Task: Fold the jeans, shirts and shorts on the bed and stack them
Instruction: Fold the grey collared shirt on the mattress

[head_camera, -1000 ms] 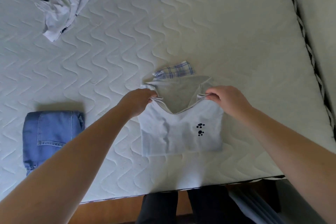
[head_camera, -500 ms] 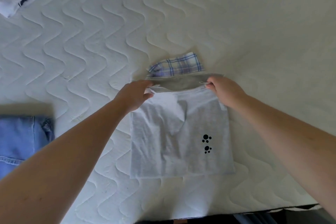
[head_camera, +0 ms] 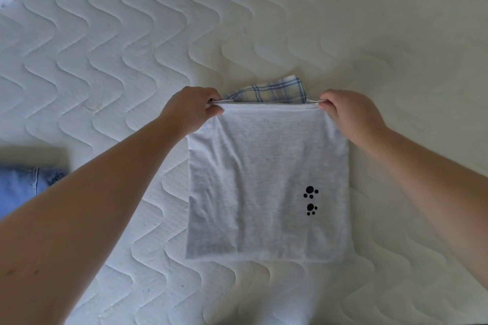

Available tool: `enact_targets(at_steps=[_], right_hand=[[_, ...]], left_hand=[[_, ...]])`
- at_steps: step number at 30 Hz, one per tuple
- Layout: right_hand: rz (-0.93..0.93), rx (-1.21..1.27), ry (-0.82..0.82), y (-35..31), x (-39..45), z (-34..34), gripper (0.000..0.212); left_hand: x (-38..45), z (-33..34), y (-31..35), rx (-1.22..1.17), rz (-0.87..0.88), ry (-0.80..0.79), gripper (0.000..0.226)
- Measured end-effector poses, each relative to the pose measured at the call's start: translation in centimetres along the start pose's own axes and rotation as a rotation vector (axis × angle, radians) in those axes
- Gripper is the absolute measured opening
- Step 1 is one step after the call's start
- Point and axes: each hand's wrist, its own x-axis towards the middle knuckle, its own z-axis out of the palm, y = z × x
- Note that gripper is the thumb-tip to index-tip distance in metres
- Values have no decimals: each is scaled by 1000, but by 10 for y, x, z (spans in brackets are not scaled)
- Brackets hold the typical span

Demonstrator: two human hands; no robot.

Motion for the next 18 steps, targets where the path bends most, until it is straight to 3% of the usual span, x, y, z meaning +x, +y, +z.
enact_targets(at_steps=[5,8,12,18], right_hand=[[30,12,59,3,6,8,24],[52,24,62,4,9,13,24],[132,95,-11,8,17,14,23],[123,109,58,7,21,13,20]], left_hand=[[13,12,-7,-23,-56,-10,31],[20,11,-12,-56,-152,-145,51],[32,6,-9,76,-151,-292,81],[40,5,-5,87,-125,-293,74]])
